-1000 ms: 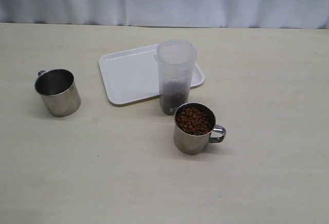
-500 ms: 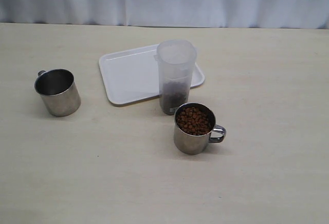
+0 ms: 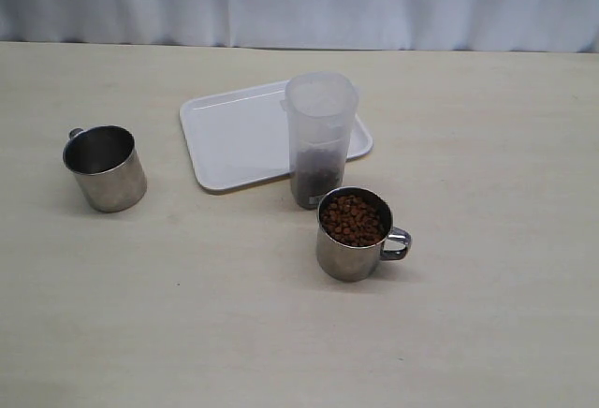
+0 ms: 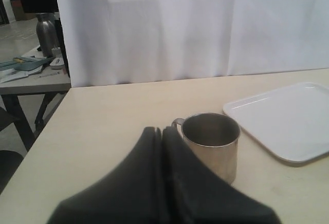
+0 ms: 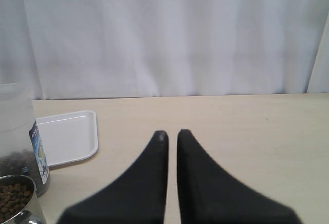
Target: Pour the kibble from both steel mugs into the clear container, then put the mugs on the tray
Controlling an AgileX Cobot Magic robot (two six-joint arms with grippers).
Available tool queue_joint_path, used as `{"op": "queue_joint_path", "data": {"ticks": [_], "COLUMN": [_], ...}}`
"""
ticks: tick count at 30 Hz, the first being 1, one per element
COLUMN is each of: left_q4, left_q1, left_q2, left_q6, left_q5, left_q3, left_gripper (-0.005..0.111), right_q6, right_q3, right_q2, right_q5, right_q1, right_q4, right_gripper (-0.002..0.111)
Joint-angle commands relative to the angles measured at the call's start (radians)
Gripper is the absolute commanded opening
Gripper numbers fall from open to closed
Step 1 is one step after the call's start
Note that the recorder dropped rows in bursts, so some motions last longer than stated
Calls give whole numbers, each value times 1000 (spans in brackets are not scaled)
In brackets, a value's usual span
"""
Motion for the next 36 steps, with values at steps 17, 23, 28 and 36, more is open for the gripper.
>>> {"op": "queue_joint_path", "data": {"ticks": [17,23,28,36], "left_q4": [3,3,3,3], "left_q1": [-2,-2,-2,-2], "left_q2": [-3,-3,-3,-3], "left_q6": [4,4,4,4], "left_q5": [-7,-7,-7,-7], "left_q3": [3,3,3,3], "left_gripper": [0,0,0,0], "right_q6": [-5,-5,-5,-5], "right_q3": [5,5,5,5], "right_q2": [-4,-4,-4,-4], "right_q5": [-2,-8,-8,-314], "right_q1": [3,3,3,3], "right_q4": [-5,-6,-6,251], "right_gripper": [5,5,5,5]}}
